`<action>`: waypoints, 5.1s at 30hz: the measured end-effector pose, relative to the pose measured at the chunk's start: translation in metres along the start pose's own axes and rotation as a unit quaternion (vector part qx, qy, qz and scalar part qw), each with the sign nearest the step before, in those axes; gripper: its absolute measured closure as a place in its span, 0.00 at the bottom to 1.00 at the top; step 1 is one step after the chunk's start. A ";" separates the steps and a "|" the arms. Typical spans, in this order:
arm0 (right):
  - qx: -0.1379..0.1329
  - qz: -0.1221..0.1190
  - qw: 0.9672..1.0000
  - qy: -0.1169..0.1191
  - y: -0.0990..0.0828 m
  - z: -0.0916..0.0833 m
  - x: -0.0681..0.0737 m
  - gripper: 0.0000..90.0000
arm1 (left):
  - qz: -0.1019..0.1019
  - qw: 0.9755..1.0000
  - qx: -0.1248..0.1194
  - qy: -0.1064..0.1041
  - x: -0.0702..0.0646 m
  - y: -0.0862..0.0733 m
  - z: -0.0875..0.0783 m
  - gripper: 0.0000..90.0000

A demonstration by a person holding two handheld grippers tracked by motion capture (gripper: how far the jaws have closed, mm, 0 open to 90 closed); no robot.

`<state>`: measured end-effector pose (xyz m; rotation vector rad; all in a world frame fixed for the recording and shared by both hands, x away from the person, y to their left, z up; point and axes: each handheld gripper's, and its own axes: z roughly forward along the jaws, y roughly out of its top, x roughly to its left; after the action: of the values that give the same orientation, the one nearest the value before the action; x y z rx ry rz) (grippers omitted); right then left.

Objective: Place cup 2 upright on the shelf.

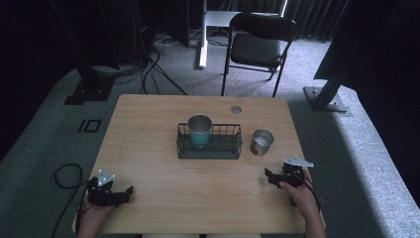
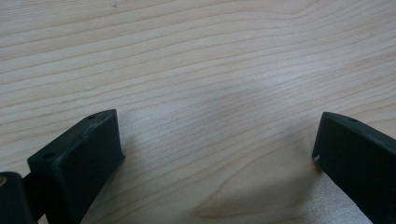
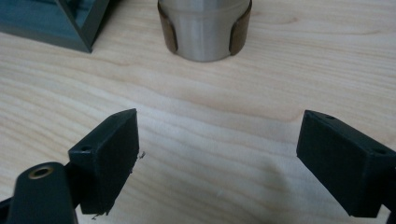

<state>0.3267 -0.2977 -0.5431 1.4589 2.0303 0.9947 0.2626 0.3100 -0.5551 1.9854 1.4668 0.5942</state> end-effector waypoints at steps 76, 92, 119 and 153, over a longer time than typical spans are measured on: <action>-0.094 0.026 0.995 -0.014 0.061 0.055 0.012 0.14 | 0.000 1.000 0.000 0.000 0.000 0.000 0.000 0.02; -0.107 0.032 0.993 -0.032 0.060 0.069 0.014 0.14 | 0.000 1.000 0.000 0.000 0.000 0.000 0.000 0.02; -0.116 0.029 0.992 -0.048 0.070 0.067 0.019 0.20 | 0.000 1.000 0.000 0.000 0.000 0.000 0.000 0.02; -0.140 -0.007 0.990 -0.009 0.127 0.015 0.031 0.20 | 0.000 1.000 0.000 0.000 0.000 0.000 0.000 0.02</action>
<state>0.4051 -0.2410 -0.4542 1.2981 1.7989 1.2028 0.2626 0.3101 -0.5552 1.9843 1.4668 0.5937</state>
